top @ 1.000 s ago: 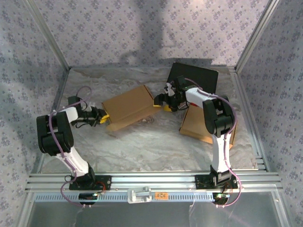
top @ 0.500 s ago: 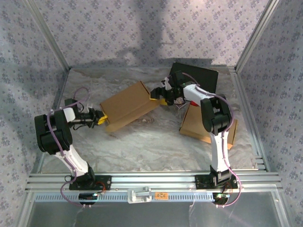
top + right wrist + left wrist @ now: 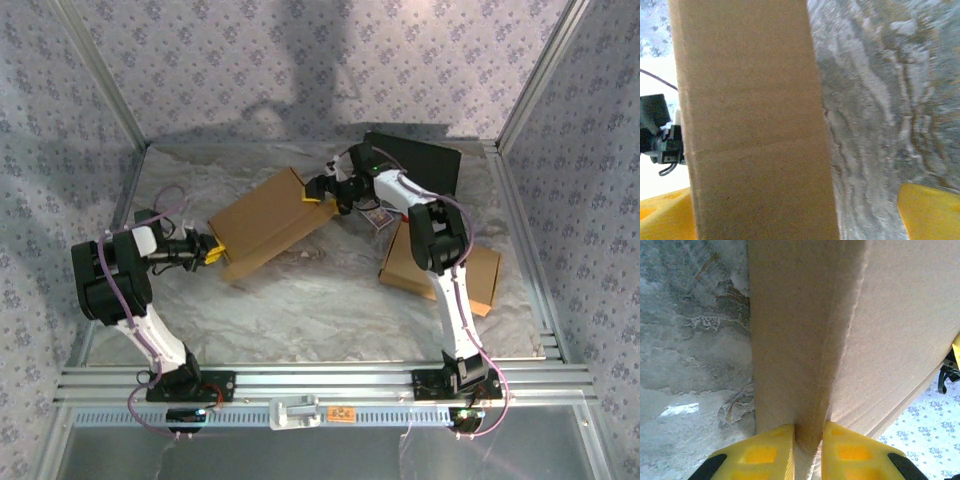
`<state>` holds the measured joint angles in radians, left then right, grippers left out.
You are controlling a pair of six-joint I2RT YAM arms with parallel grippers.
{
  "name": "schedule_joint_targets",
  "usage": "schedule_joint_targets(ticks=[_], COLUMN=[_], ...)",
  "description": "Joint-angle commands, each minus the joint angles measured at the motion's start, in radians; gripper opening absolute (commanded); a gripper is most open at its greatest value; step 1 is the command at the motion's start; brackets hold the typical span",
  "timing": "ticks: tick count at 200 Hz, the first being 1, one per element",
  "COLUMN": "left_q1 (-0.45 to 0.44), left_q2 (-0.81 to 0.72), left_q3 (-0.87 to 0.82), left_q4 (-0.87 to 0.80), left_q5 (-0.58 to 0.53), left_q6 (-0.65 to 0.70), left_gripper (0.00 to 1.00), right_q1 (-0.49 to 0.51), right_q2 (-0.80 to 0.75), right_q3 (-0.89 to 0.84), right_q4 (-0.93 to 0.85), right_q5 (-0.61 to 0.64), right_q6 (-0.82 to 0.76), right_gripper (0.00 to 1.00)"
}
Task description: Fold the paper box
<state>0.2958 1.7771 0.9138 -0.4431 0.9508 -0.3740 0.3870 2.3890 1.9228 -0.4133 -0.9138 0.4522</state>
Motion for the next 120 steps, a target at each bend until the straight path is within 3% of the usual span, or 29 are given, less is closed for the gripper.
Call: schedule_joint_targets(ticks=[1, 33, 54, 76, 103, 120], left_q1=[0.015, 0.018, 0.017, 0.006, -0.066, -0.127], left_q2=[0.054, 0.051, 0.016, -0.063, -0.202, -0.327], left_q3=[-0.025, -0.02, -0.016, 0.001, 0.034, 0.072], left_q4=[-0.074, -0.065, -0.052, -0.028, 0.014, 0.015], left_q5=[-0.183, -0.171, -0.157, -0.147, -0.223, -0.353], left_q6=[0.027, 0.029, 0.025, 0.012, -0.03, -0.036], left_gripper=[0.18, 0.18, 0.22, 0.35, 0.47, 0.49], right_q1=[0.027, 0.051, 0.042, 0.031, 0.017, 0.005], right_q2=[0.028, 0.028, 0.01, -0.038, -0.099, -0.143], right_q3=[0.039, 0.036, 0.002, -0.051, -0.108, -0.152], right_q4=[0.018, 0.101, 0.184, 0.236, 0.236, 0.218], right_q5=[-0.076, -0.077, -0.076, -0.062, -0.034, -0.008], right_q6=[0.06, 0.147, 0.263, 0.353, 0.455, 0.545], right_gripper=[0.96, 0.87, 0.69, 0.62, 0.54, 0.51])
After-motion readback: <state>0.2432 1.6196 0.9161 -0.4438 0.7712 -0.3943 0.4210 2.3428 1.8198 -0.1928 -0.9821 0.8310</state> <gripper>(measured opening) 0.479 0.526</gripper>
